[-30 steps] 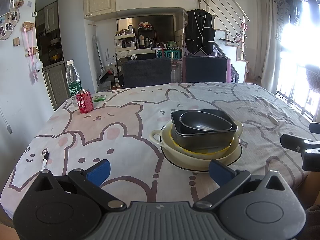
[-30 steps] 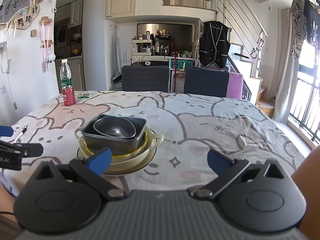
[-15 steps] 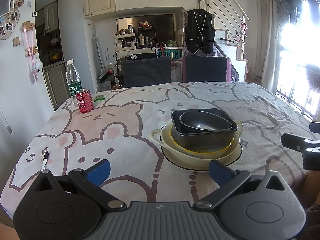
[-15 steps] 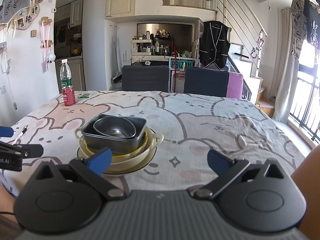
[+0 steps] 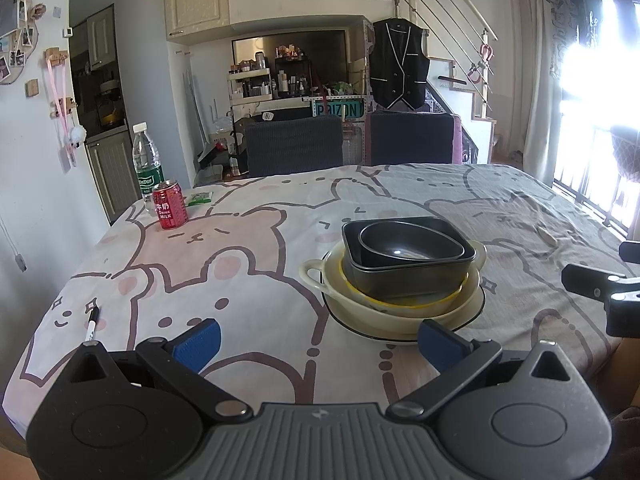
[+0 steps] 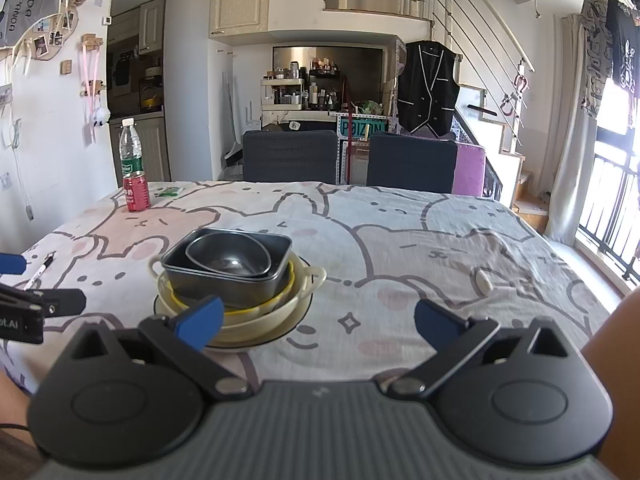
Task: Organize plates and bowls
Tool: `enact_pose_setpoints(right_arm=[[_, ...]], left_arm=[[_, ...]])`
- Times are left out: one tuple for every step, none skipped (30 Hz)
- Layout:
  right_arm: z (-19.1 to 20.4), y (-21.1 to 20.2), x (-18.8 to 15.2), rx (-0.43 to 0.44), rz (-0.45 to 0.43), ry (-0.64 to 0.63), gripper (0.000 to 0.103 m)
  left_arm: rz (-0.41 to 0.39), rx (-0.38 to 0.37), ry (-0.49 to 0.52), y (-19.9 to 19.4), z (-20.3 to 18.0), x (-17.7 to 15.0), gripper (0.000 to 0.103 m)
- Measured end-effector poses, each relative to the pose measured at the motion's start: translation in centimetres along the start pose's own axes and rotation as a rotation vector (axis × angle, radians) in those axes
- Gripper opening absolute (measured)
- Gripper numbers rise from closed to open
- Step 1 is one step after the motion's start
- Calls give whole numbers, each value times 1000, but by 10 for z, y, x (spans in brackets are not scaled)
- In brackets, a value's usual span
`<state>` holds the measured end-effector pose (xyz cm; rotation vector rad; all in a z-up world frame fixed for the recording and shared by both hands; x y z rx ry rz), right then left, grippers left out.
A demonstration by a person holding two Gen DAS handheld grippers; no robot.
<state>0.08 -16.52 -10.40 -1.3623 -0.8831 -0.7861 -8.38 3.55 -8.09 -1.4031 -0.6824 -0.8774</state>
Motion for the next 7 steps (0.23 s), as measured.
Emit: enact_pose_setpoints(right_arm=[[0, 0, 0, 0, 0, 0, 103], [0, 0, 0, 0, 0, 0, 103], [0, 0, 0, 0, 0, 1, 103], [0, 0, 0, -1, 0, 1, 103], [0, 0, 0, -2, 1, 3, 103], [0, 0, 0, -2, 1, 3, 103], [1, 0, 0, -2, 1, 4, 103]], left_arm=[[0, 0, 0, 0, 0, 0, 103], [0, 0, 0, 0, 0, 1, 103], [2, 0, -3, 0, 1, 1, 103], [4, 0, -7, 0, 2, 1, 103], [4, -1, -10, 0, 2, 2, 103], [4, -1, -11, -1, 2, 2, 103], [3, -1, -11, -1, 3, 2, 103]])
Point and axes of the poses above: each gripper's, at about its wrist camera, not at the fingertips, and y roughly the way its jaws point, z to its left, x to its top, the point moved 3 cm from there along y, roughly the way its jaws point, and after that the axes turned 1 degree about -z, right-handed, at the moved point
